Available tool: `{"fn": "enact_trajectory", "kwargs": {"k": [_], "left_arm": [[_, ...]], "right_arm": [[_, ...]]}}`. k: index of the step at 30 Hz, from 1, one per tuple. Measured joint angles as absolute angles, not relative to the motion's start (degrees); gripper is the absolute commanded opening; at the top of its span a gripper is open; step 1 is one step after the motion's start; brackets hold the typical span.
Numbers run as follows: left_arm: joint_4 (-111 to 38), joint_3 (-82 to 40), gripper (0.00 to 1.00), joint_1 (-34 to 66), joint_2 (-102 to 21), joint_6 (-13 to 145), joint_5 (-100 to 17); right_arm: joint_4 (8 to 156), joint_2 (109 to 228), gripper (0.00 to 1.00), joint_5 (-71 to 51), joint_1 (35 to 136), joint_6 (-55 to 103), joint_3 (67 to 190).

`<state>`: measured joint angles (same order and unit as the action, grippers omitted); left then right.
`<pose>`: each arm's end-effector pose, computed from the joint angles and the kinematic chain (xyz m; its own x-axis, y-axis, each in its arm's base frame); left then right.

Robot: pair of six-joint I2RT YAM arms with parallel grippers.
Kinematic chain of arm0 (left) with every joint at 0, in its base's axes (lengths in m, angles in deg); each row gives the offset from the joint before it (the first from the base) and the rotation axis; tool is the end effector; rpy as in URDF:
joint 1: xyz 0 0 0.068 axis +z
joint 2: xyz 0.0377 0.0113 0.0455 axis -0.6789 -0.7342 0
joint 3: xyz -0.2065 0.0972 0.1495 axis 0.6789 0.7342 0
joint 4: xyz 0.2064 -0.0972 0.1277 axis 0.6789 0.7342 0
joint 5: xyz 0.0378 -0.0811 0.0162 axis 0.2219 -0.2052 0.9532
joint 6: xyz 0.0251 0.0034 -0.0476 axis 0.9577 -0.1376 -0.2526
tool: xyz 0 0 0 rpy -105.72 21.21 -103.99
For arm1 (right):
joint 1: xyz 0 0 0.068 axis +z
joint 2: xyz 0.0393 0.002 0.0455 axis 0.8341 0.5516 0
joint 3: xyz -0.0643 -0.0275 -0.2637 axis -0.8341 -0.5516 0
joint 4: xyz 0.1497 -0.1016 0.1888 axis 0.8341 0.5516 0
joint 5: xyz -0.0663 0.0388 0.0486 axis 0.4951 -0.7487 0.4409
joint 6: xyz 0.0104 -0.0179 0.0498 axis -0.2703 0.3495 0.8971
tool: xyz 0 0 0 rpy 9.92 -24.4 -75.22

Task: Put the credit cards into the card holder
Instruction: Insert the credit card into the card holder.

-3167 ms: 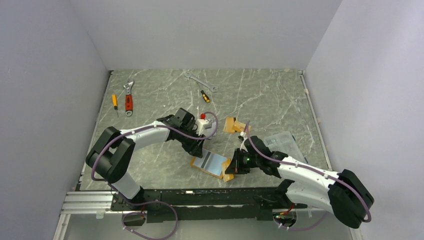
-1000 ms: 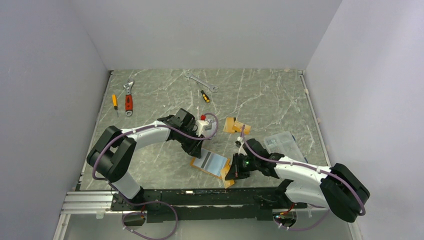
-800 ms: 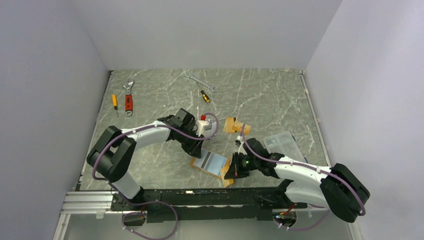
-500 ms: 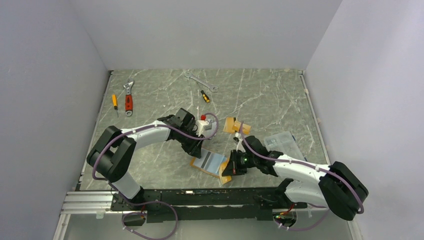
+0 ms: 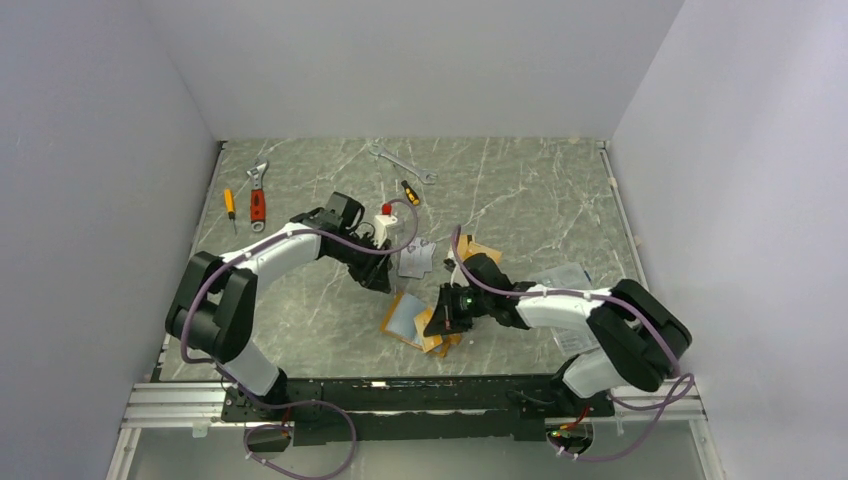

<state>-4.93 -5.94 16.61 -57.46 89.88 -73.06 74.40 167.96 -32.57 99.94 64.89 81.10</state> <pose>0.2668 -0.1564 0.1952 -0.6685 0.5057 -0.5453 0.7435 0.4729 -0.4729 0.1682 0.1842 0.1431 -0.9777 -0.0466 -0.2048 -0.1898 0.6140 0.7661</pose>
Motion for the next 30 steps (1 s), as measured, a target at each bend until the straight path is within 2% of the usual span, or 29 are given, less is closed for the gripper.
{"fn": "enact_trajectory", "kwargs": {"k": [7, 14, 19, 30], "left_arm": [[0.7, -7.4, 0.39, 17.5, -57.4, 104.2, -72.1], [0.0, -5.9, 0.37, 16.6, -59.3, 112.4, -67.0], [-3.5, -1.1, 0.36, 12.7, -58.9, 117.0, -63.2], [-6.7, 1.2, 0.28, 5.2, -57.2, 122.9, -55.8]], "right_arm": [[74.7, 173.6, 0.0, -32.6, 99.9, 64.1, 84.9], [77.1, 170.8, 0.0, -32.5, 97.9, 63.5, 84.3], [77.4, 165.9, 0.0, -33.5, 96.8, 63.9, 80.3], [77.1, 171.5, 0.0, -35.4, 95.9, 64.5, 80.2]]}}
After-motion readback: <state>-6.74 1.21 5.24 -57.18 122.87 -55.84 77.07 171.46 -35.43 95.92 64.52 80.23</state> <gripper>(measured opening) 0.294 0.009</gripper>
